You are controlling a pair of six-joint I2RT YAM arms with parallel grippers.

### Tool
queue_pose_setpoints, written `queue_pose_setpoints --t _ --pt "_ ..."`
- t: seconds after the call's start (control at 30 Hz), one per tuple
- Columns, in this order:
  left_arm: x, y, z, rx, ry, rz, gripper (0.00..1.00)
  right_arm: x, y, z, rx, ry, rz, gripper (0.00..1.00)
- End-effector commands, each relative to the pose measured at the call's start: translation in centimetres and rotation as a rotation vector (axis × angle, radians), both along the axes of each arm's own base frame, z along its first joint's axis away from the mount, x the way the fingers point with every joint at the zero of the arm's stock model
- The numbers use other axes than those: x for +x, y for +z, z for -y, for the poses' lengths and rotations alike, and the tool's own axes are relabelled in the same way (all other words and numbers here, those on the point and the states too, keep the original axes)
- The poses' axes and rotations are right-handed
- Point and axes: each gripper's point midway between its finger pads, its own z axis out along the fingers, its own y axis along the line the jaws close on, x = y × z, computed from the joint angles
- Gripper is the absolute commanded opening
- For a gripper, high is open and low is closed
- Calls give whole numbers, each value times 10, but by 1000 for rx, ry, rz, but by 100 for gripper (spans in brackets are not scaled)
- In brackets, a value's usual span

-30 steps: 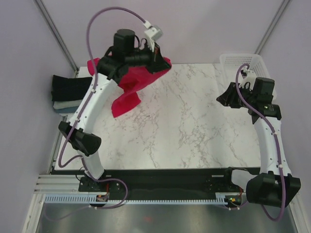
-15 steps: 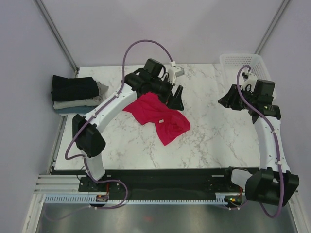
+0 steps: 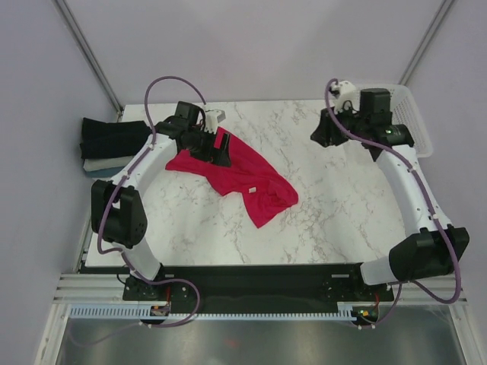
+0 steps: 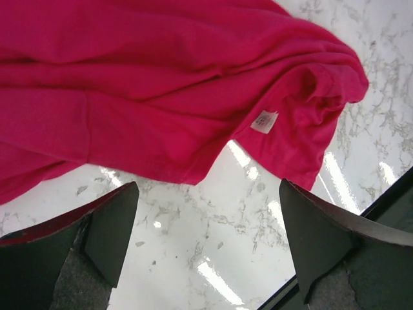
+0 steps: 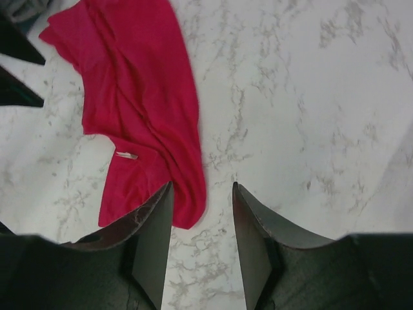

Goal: Fold and stack the t-shirts
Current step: Flatten the tshirt out

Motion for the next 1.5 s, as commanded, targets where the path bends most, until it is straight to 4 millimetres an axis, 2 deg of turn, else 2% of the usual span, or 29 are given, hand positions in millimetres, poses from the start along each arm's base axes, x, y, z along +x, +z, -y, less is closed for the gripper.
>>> queue_pose_setpoints --t 0.0,0.03,0.07,0.13,0.2,0.27,0.33,0.4,0.5,0.53,0.57,0.63,0.67,0.73,0.77,0.93,1.0,1.13,1.3,1.33,1.47 --pt "18 6 -34 -16 109 39 97 -6 -1 -46 -253 263 94 49" --pt "17 1 -36 -33 122 9 98 -6 -5 -53 -304 298 105 49" --pt "19 -8 -40 -39 143 -22 97 -10 -8 -77 -345 387 121 49" --pt "21 -19 -42 -42 145 -45 97 -11 -16 -104 -365 460 121 50" --pt "26 -29 -44 -44 178 -78 96 -8 -10 -123 -339 500 135 50" --pt "33 -26 -53 -61 212 -82 96 -9 -21 -147 -330 567 120 50" --pt "40 -23 -64 -59 246 -70 95 -11 -31 -160 -354 615 117 49" --pt "46 -16 -82 -67 297 -60 95 -15 -50 -178 -374 678 92 47" --pt "49 3 -111 -93 384 -32 94 -23 -75 -204 -396 768 65 45" --pt "46 18 -114 -112 396 -6 94 -24 -81 -210 -403 793 67 45" --pt "45 25 -132 -124 446 5 94 -28 -94 -223 -413 832 55 44" --pt "38 36 -141 -132 468 30 94 -30 -113 -239 -425 873 39 44" --pt "32 52 -143 -139 471 72 94 -34 -114 -251 -425 900 53 43" --pt "23 61 -142 -143 468 95 94 -33 -128 -265 -420 927 58 43" --pt "17 75 -142 -149 466 134 94 -36 -132 -274 -417 944 66 43" --pt "4 97 -144 -159 469 195 94 -38 -166 -298 -432 997 67 44" --pt "0 100 -147 -159 479 208 94 -40 -171 -305 -433 1011 70 44" --pt "-9 94 -152 -156 495 198 94 -39 -191 -314 -453 1022 60 45" --pt "-17 97 -155 -149 497 215 94 -33 -206 -322 -451 1005 51 45" --pt "-20 90 -166 -90 521 211 96 -34 -210 -323 -454 1008 46 45" --pt "-19 89 -171 -92 540 203 96 -28 -221 -322 -488 983 44 42"
